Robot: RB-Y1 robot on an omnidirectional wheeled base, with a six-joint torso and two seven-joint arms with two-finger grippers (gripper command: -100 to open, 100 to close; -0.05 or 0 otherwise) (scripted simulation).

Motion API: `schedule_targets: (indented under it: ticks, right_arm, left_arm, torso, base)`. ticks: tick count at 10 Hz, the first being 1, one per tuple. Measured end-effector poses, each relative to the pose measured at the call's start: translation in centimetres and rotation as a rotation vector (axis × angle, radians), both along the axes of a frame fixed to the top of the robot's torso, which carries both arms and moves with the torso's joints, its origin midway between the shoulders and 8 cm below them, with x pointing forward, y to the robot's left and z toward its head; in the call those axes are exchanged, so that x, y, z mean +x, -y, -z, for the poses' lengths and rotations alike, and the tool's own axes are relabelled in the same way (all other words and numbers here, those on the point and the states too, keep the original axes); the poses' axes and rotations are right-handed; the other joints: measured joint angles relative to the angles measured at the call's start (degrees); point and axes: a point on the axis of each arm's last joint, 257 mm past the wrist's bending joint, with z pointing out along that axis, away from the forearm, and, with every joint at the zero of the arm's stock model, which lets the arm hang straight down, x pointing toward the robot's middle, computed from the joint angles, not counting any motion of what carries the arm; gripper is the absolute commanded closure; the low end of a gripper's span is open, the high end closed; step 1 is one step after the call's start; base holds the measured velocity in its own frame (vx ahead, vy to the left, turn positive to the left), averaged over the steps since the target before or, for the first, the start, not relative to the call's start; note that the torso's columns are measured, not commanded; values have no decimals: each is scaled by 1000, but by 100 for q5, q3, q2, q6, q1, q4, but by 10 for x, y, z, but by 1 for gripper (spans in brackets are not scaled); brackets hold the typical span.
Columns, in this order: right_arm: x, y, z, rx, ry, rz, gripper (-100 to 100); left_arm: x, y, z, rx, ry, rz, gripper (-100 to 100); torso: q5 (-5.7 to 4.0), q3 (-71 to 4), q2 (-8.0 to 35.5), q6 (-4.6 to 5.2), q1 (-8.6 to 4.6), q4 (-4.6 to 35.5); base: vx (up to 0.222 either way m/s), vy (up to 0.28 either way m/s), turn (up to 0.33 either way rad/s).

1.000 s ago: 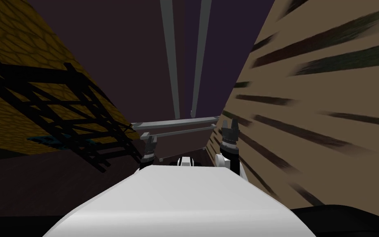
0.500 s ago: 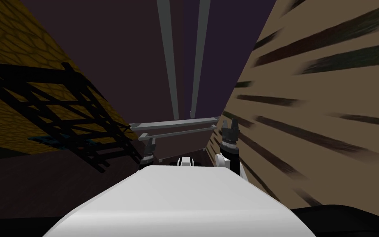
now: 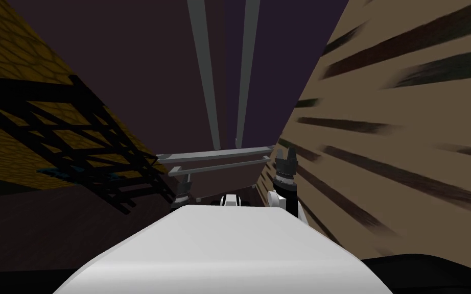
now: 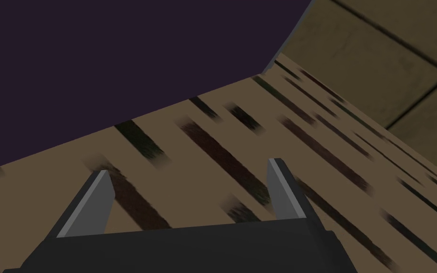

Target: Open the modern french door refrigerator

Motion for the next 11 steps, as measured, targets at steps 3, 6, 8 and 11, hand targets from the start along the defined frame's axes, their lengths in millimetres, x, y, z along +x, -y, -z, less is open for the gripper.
schedule_targets:
  ticks: [3, 6, 8, 11]
  right_arm:
    - [0, 0, 0, 0, 0, 0, 0]
    - [0, 0, 0, 0, 0, 0, 0]
    - [0, 0, 0, 0, 0, 0, 0]
    - [0, 0, 0, 0, 0, 0, 0]
  left_arm:
    - [-5, -9, 15, -5, -31, -15, -100]
    - [-3, -16, 16, -3, -34, -21, -100]
    - [10, -25, 11, -3, -35, -22, -100]
    - [24, -33, 1, -4, -34, -24, -100]
  torso:
    - [-47, 31, 68, -2, -88, 39]
    - [-46, 39, 82, -1, -85, 43]
    - [-44, 34, 75, -2, -81, 41]
    - [-44, 27, 64, -2, -81, 38]
  base:
    - [39, -5, 22]
    - [0, -19, -3]
    - [-26, -26, -6]
    - [-14, -18, -3]
